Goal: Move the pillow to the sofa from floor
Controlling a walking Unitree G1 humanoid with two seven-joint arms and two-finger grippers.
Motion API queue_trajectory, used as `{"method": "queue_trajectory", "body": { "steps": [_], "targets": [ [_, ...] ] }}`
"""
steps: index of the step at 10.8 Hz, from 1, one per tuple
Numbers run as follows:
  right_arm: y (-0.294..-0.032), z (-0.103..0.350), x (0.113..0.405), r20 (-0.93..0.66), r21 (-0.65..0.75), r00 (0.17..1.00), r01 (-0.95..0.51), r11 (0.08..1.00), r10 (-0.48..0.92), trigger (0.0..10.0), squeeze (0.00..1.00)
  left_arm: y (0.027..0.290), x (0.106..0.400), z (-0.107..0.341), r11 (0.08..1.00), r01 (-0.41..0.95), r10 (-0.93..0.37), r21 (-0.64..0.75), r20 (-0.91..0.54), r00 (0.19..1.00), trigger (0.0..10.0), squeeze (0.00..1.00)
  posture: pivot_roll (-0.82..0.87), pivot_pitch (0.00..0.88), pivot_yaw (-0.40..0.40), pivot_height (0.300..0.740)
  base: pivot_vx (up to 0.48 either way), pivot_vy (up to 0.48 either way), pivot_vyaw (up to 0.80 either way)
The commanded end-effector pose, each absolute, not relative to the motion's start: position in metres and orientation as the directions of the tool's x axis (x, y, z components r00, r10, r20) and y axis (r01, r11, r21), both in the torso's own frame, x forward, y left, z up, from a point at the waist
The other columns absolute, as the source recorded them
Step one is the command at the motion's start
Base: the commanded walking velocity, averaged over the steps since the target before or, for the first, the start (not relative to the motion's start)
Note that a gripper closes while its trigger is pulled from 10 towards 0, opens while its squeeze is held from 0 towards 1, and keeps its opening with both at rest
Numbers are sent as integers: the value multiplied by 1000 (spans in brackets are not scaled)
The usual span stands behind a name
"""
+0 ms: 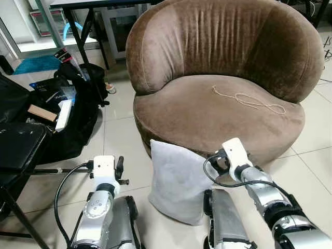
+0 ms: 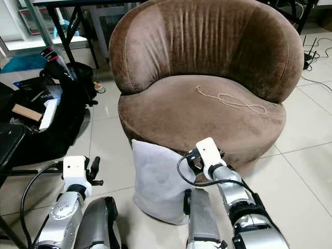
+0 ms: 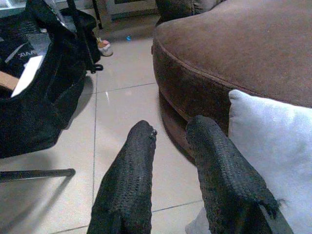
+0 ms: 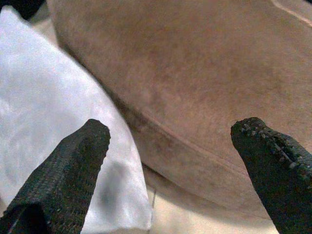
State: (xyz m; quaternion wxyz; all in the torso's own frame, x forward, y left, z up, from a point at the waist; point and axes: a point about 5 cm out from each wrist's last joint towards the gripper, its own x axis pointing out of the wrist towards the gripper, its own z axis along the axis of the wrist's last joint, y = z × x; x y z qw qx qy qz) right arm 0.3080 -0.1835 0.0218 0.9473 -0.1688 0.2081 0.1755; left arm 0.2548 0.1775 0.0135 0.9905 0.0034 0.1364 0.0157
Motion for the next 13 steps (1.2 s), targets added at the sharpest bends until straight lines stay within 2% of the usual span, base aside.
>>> {"method": "queue_trajectory", "body": {
  "steps": [1,4,7,13],
  "targets": [
    [-182,27,313,-467,-274,836,-446,852,288,10000,0,178,255,14,999,-34,37,15,-270,962,10000,0,-128,0,63,501,0,0,0],
    [-180,21,309,-501,-293,809,-492,820,307,10000,0,179,253,14,999,-35,39,19,-273,961,10000,0,-127,0,60,501,0,0,0],
    [-187,26,316,-602,-456,743,-620,638,292,10000,0,178,255,14,999,-29,33,18,-276,961,10000,0,-130,0,64,501,0,0,0],
    [-170,29,325,-700,-540,662,-736,409,266,10000,0,171,256,13,999,-40,38,0,-274,961,10000,0,-123,0,35,501,0,0,0]
  ]
}}
